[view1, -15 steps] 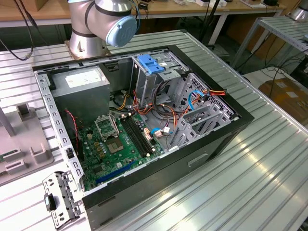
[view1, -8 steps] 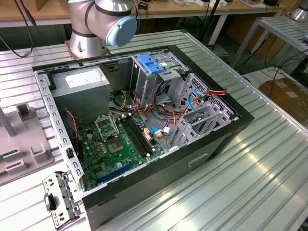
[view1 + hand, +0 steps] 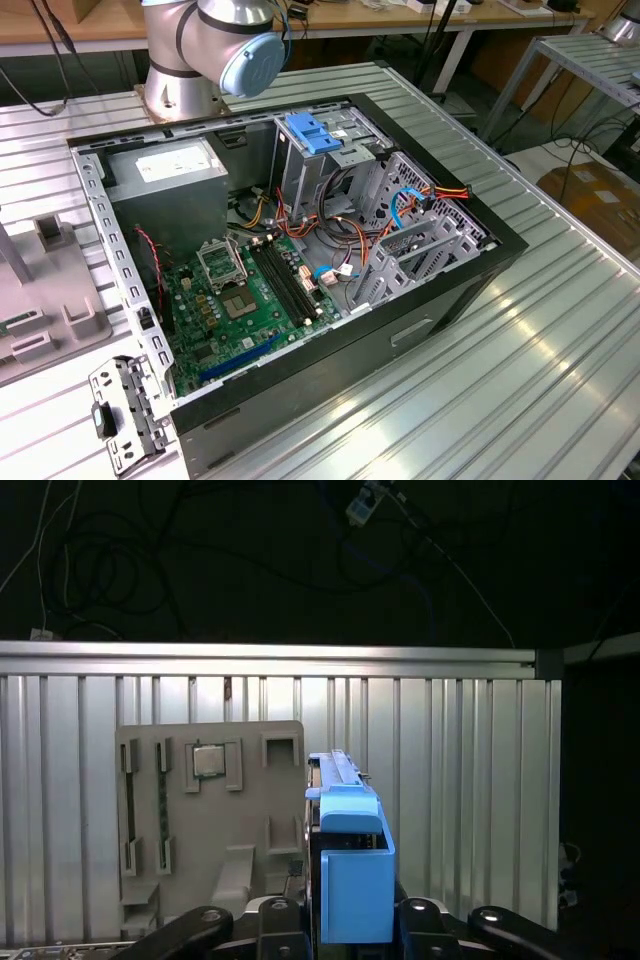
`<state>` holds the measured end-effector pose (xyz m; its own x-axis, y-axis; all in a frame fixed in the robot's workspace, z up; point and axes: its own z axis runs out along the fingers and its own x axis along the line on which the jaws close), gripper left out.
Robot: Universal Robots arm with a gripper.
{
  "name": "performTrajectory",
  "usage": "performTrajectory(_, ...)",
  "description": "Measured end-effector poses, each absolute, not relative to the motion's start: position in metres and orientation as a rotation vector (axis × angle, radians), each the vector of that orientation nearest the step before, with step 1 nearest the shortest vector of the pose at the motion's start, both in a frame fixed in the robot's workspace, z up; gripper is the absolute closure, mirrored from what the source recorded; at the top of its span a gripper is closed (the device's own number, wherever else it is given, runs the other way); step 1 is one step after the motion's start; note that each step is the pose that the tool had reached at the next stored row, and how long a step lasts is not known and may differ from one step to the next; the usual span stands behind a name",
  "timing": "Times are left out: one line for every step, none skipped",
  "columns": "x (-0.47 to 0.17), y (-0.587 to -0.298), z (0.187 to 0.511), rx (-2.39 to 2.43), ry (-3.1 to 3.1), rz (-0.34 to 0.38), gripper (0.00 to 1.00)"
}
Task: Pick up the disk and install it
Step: 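Pick up the disk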
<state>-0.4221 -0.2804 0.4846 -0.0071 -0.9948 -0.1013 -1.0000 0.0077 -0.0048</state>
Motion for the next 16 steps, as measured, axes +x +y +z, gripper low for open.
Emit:
performTrajectory(-0.4220,-0.2807,0.4847,-2.159,2.175,0.104,0.64)
performTrajectory(-0.4219,-0.2809,0.4846,-2.159,2.175,0.105,0.64)
performTrajectory(-0.4218,-0.2813,0.4846,-2.159,2.175,0.104,0.64)
performTrajectory(-0.4215,-0.2816,0.4846,-2.159,2.175,0.104,0.64)
performTrajectory(-0.4213,-0.2819,0.4846,-2.159,2.175,0.104,0.64)
performTrajectory(-0.4209,-0.2820,0.4846,-2.159,2.175,0.104,0.64)
performTrajectory(-0.4207,-0.2822,0.4846,-2.159,2.175,0.104,0.64)
performTrajectory(-0.4201,-0.2824,0.4846,-2.159,2.175,0.104,0.64)
performTrajectory(-0.4195,-0.2825,0.4846,-2.159,2.175,0.104,0.64)
performTrajectory(-0.4191,-0.2826,0.4846,-2.159,2.175,0.104,0.64)
performTrajectory(-0.4187,-0.2826,0.4846,-2.159,2.175,0.104,0.64)
performTrajectory(-0.4182,-0.2827,0.4846,-2.159,2.175,0.104,0.64)
performTrajectory(-0.4177,-0.2827,0.4846,-2.159,2.175,0.104,0.64)
performTrajectory(-0.4170,-0.2828,0.4846,-2.159,2.175,0.104,0.64)
performTrajectory(-0.4164,-0.2829,0.4846,-2.159,2.175,0.104,0.64)
performTrajectory(-0.4156,-0.2829,0.4846,-2.159,2.175,0.104,0.64)
